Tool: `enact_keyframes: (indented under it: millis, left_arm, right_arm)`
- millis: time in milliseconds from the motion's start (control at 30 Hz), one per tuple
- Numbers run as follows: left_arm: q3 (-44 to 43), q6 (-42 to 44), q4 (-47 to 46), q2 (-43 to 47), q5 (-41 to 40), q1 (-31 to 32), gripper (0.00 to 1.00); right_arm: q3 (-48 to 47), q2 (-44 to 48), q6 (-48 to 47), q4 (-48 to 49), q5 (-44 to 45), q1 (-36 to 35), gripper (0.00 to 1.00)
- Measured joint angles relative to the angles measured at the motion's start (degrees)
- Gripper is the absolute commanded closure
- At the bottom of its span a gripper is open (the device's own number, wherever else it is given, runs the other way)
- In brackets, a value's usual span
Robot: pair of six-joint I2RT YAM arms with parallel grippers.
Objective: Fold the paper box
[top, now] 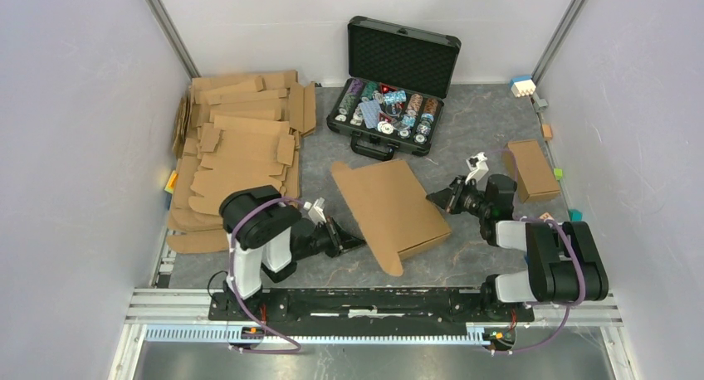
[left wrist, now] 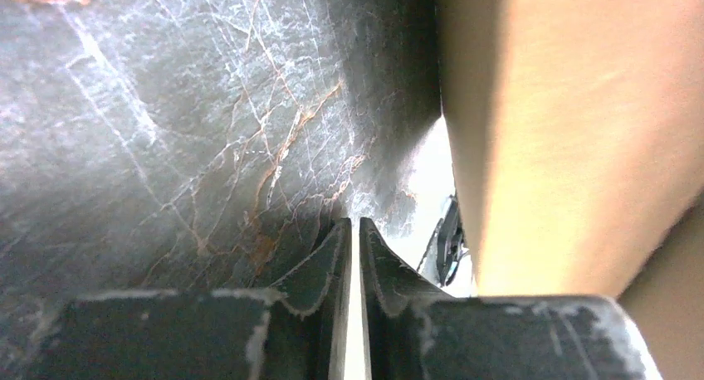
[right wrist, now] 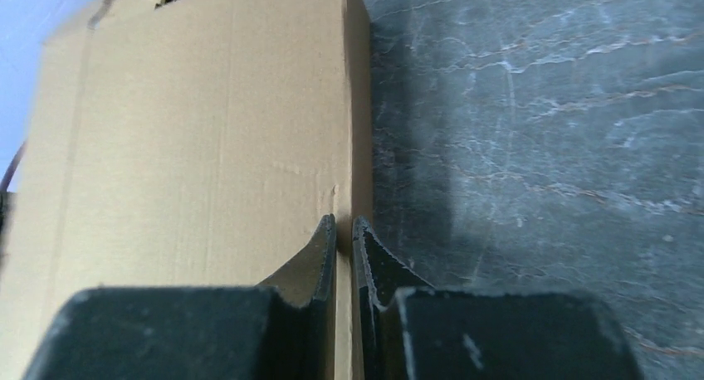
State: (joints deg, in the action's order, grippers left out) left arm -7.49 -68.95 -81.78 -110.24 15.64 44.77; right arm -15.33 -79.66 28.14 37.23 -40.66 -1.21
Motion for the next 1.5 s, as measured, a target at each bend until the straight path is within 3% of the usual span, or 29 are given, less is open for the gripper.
enact_keyframes:
  millis: [100,367,533,700,833,933,1333,1500]
  left_arm:
    - [0.50,-1.27,-5.49,-3.63,0.42,-0.20,0.85]
    - [-1.77,-1.75,-3.54,-3.50,1.27,-0.33,0.87]
    - [-9.11,-0.20,9.01,2.64,1.14,0.02,0.85]
    - [-19.43,7.30,30.45,17.03,-1.49,1.44,0.76]
    - [-27.80,12.59,41.59,19.39,-1.97,1.60,0.67]
    - [-30.64,14.45,45.64,17.90,-1.73,1.60,0.58]
    - [-33.51,19.08,53.29,18.01,0.35,2.10,0.57]
    - [-33.59,21.73,57.29,20.85,0.37,3.23,0.48]
  right_arm:
    - [0.20,-0.70,0.35,0.55,0.57,0.92,1.00]
    - [3.17,-3.26,-0.15,-4.11,2.12,1.20,1.00]
    - [3.19,-2.03,-0.63,-5.55,2.19,0.31,1.00]
    - [1.31,1.07,-3.39,-11.80,6.25,-2.58,0.97]
    - [-1.20,3.02,-6.14,-17.09,10.93,-5.09,0.95]
    - [-3.32,3.06,-7.30,-19.82,12.87,-6.12,0.93]
    - [-12.41,1.81,-13.18,-30.69,21.92,-15.72,0.91]
    - [-13.81,2.01,-16.17,-32.65,23.80,-18.38,0.89]
